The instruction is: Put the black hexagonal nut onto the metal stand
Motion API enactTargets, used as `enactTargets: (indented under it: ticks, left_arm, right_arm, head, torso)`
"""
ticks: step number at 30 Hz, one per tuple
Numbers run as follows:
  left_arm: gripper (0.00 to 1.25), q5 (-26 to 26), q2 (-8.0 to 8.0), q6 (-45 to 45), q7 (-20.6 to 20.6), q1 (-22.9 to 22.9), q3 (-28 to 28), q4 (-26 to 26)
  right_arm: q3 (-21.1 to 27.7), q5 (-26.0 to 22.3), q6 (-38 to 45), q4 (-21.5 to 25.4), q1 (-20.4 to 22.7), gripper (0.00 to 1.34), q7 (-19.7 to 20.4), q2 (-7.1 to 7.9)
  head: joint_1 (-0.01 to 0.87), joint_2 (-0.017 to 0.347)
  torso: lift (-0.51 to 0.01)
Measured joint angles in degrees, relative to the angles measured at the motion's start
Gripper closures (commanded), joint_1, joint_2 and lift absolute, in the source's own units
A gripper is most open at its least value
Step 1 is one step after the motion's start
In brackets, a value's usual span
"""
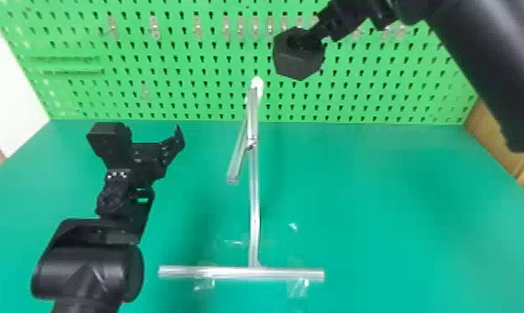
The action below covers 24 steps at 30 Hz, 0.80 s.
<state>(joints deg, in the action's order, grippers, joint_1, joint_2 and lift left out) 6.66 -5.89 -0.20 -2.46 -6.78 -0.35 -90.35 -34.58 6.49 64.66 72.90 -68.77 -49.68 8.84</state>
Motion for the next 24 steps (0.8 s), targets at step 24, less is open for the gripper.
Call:
enactTargets:
  ticks: [24]
  left_arm:
    - [0.15, -0.07, 0.00, 0.11, 0.00, 0.20, 0.11, 0.00]
  right_arm:
    - [-7.60, -8.99, -0.29, -0.48, -3.24, 1.08, 3.37, -1.13]
  head:
    - [0.693, 0.081]
  torso:
    - [-0.001]
